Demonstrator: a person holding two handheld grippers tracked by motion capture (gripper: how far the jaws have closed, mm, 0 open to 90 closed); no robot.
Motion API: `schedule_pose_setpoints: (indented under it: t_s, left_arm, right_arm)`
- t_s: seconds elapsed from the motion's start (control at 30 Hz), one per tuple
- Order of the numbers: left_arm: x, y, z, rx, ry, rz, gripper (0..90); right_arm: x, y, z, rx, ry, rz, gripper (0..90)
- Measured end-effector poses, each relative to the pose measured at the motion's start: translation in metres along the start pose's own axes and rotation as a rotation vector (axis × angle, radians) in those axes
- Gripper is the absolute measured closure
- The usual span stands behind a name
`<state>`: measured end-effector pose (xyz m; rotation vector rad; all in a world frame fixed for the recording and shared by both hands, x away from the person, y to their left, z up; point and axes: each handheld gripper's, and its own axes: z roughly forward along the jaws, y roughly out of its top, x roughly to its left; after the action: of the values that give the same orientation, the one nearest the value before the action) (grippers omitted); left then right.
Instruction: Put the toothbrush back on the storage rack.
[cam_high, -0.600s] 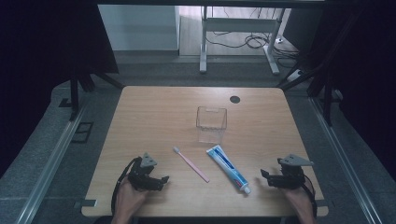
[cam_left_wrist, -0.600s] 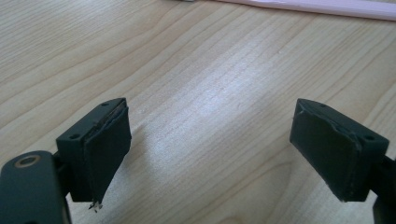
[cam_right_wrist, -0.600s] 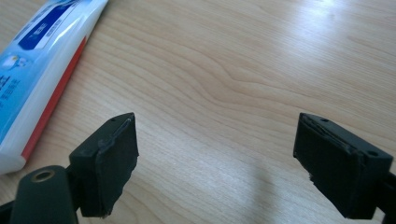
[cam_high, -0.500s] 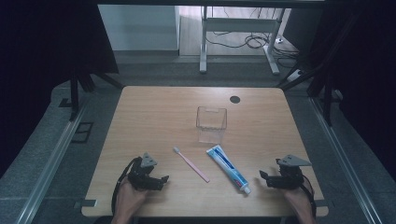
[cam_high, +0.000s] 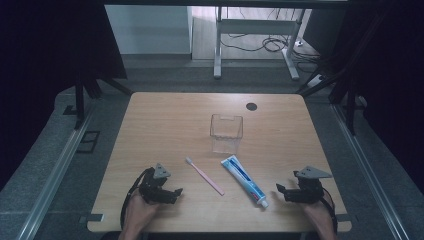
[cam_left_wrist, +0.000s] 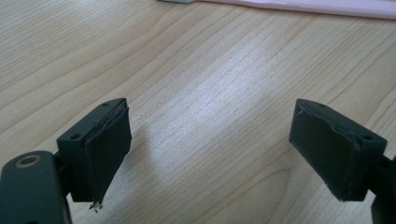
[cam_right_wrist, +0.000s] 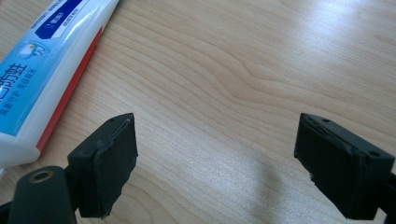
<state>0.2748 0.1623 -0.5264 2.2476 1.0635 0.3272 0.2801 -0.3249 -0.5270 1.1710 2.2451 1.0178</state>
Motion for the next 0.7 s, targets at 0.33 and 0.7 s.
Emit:
schedule_pose_setpoints:
  t_s: [0.33,0.7]
  left_arm:
    - [-0.003,0.006,-0.005,0.0,-0.003,-0.004,18.4]
    - [-0.008,0.012,-0.009,-0.014,-0.046,0.02,48.0]
  right_arm:
    - [0.0,0.0,0.0,0.003,0.006,0.003,13.4]
    - [0.001,0.0,-0.001,-0.01,0.011,0.002,13.3]
